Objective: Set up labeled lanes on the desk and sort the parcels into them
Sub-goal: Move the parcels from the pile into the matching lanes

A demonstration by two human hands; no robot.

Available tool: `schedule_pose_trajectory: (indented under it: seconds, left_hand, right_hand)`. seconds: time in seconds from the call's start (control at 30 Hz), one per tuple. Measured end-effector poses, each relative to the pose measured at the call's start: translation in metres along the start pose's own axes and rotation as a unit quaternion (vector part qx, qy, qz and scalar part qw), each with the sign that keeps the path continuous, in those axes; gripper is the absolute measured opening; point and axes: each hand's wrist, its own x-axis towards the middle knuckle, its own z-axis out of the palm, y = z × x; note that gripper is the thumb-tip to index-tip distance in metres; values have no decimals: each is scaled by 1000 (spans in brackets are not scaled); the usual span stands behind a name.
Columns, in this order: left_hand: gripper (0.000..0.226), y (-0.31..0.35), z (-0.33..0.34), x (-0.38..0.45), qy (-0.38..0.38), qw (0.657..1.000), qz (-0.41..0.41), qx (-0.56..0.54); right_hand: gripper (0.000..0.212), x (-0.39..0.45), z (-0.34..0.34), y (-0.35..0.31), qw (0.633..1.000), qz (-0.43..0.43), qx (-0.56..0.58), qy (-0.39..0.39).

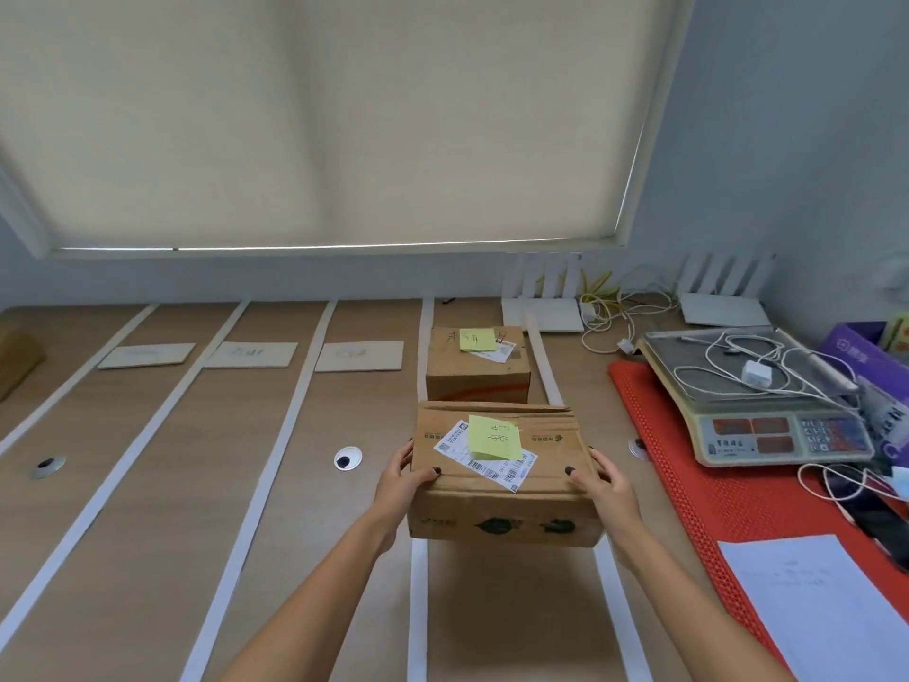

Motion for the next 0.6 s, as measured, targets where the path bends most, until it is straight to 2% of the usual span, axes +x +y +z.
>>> schedule_pose_trajectory:
  seconds: [0.3, 0.6]
  left_hand:
    - [61, -15, 23, 71, -18, 999, -42, -3]
    - [64, -40, 22, 118, -2, 997, -81, 0]
  right_hand:
    - [54, 78, 4, 22, 999, 37, -2, 5]
    - [54, 121, 25, 47, 998, 61, -23, -17]
